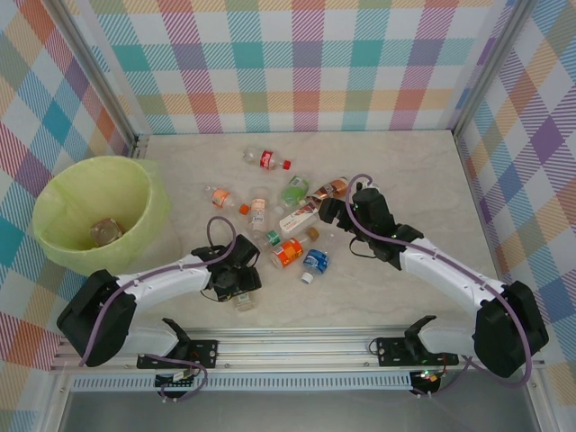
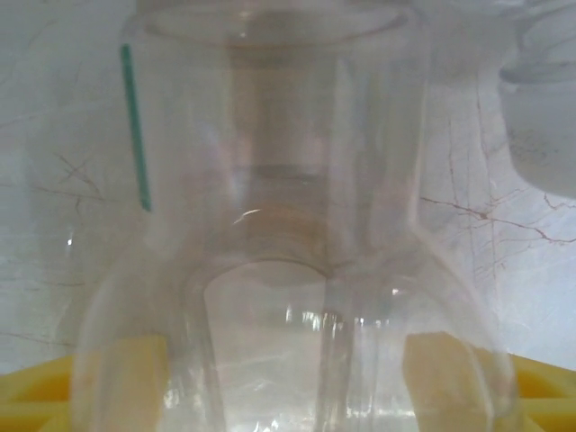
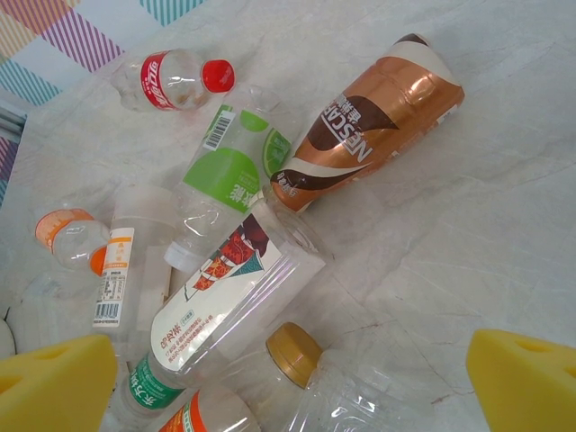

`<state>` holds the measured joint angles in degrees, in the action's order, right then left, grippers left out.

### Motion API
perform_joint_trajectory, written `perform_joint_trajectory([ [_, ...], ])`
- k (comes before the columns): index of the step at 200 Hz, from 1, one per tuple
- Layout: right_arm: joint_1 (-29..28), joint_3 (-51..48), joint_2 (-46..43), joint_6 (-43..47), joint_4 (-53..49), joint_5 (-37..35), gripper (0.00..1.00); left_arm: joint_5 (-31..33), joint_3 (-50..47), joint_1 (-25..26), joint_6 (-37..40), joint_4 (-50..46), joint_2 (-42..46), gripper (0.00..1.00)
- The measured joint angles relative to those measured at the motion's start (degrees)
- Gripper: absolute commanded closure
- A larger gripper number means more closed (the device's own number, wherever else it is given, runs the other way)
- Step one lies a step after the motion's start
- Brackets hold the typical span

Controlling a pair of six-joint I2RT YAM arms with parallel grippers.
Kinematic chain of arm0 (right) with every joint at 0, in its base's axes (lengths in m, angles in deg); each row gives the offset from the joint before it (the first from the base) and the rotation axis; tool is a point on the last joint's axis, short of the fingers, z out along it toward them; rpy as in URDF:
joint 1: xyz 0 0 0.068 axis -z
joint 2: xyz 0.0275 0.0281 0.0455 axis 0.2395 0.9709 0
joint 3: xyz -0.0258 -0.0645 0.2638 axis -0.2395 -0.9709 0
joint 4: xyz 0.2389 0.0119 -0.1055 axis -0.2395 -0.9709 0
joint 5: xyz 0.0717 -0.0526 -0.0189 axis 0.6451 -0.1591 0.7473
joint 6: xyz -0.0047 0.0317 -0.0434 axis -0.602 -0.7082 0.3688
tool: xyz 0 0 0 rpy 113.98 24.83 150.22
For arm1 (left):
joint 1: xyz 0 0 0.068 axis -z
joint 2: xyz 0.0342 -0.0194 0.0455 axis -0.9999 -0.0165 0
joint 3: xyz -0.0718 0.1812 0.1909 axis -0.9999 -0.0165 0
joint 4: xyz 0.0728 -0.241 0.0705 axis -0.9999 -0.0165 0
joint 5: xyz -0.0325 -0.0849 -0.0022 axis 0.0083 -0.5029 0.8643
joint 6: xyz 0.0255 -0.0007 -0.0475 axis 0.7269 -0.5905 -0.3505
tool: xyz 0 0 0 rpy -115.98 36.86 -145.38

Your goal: Put the plastic bottles in the bin

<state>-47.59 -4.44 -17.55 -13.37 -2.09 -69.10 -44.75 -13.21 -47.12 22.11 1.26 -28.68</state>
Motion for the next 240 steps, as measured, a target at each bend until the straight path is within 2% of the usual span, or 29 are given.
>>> perform_joint_trajectory([
  [40, 0.0, 0.0, 0.1, 0.0, 0.0, 0.0, 0.00, 0.3, -0.7, 0.0, 1.2, 0.5, 4.3, 0.46],
  [75, 0.0, 0.1, 1.6, 0.0, 0.0, 0.3, 0.00, -0.2, -0.3, 0.0, 3.4, -0.1, 7.7, 0.51],
  [127, 0.0, 0.8, 2.9, 0.1, 0.1, 1.4, 0.00, 0.8, 10.4, 0.0, 10.8, -5.4, 8.3, 0.58],
  [182, 0.0, 0.8, 2.9, 0.0, 1.3, 1.4, 0.00, 10.7, 22.1, 0.0, 20.0, -2.5, 10.4, 0.59],
  [222, 0.0, 0.8, 2.9, 0.0, 3.0, 1.8, 0.00, 19.5, 26.0, -0.2, 25.3, 3.9, 10.4, 0.60],
  [240, 0.0, 0.9, 2.9, 0.0, 3.9, 2.1, 0.00, 22.2, 27.8, -1.8, 27.5, 5.3, 10.4, 0.60],
])
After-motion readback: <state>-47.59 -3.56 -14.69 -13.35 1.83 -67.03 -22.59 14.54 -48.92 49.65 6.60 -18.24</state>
